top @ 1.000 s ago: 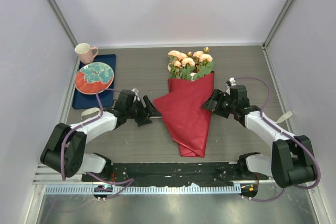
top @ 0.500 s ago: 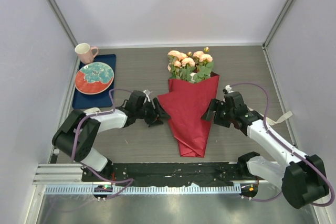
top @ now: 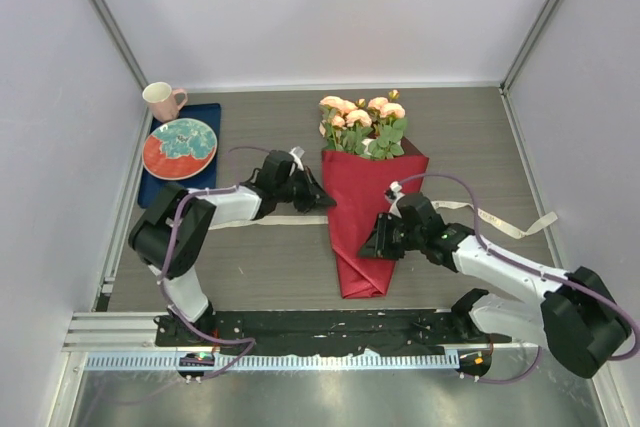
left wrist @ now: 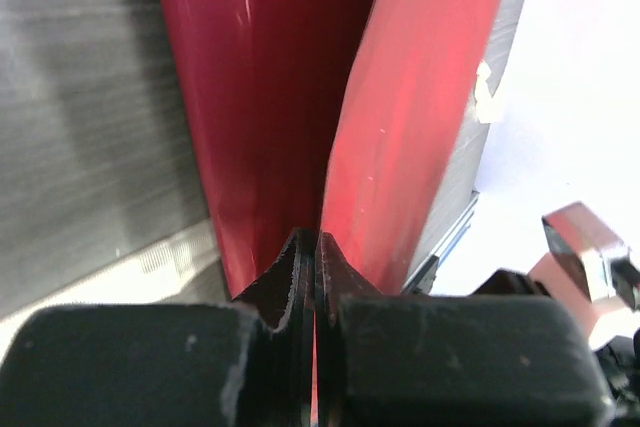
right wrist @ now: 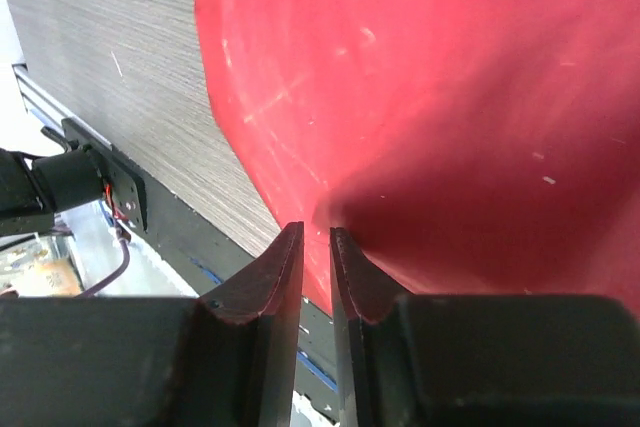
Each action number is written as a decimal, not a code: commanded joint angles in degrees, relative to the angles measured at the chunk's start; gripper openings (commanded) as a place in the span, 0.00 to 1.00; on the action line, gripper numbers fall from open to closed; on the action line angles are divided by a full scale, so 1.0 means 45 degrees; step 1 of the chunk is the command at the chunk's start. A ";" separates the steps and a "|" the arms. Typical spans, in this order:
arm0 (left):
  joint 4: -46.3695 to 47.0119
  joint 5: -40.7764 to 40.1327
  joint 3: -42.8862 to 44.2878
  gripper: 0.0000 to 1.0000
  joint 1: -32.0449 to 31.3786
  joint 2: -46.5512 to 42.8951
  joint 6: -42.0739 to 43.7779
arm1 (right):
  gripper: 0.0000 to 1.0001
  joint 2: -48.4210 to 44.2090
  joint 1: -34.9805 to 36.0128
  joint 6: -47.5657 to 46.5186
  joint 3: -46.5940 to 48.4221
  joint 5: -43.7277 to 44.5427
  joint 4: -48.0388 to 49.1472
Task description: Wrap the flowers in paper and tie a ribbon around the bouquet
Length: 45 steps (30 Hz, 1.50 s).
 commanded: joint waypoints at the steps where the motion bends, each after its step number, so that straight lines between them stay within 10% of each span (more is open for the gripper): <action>1: -0.0375 0.0053 0.0938 0.01 -0.0040 0.1205 0.0843 | 0.23 0.1023 0.0540 0.0839 -0.0195 -0.0650 0.2464; 5: -0.0472 -0.0084 0.0782 0.05 -0.0040 0.1287 0.0804 | 0.19 0.1650 0.0697 0.0917 -0.0507 -0.0398 0.3245; 9: -0.2306 -0.0921 0.1171 0.45 -0.0040 0.0216 0.1952 | 0.18 0.1535 0.0717 0.1054 -0.0918 -0.0280 0.3383; 12: -0.3691 -0.1528 0.1289 0.56 -0.0059 -0.1303 0.2502 | 0.18 0.1224 0.0698 0.0957 -0.0840 0.0030 0.3013; 21: -0.3347 -0.0613 -0.0095 0.39 -0.0898 -0.3714 0.1138 | 0.18 0.0561 0.0678 0.0956 0.0037 0.2312 0.1336; 24: -0.2918 -0.0980 -0.0738 0.53 -0.0880 -0.4141 0.0649 | 0.36 -0.0747 0.0328 0.1248 0.0857 0.5650 -0.1083; 28: -0.5325 -0.3400 -0.1093 0.74 -0.0412 -0.5546 0.0142 | 0.98 -0.2154 -0.1874 0.2106 0.1581 0.8973 -0.4190; 39: -1.3263 -0.8559 -0.0489 1.00 0.4665 -0.8889 -0.0211 | 0.97 0.1000 -1.1479 0.1485 0.2968 1.1029 -0.5291; 45: -1.3854 -0.7352 -0.0253 1.00 0.5956 -0.8382 0.0453 | 0.91 0.2801 -1.3071 0.0859 0.2987 1.0678 -0.2907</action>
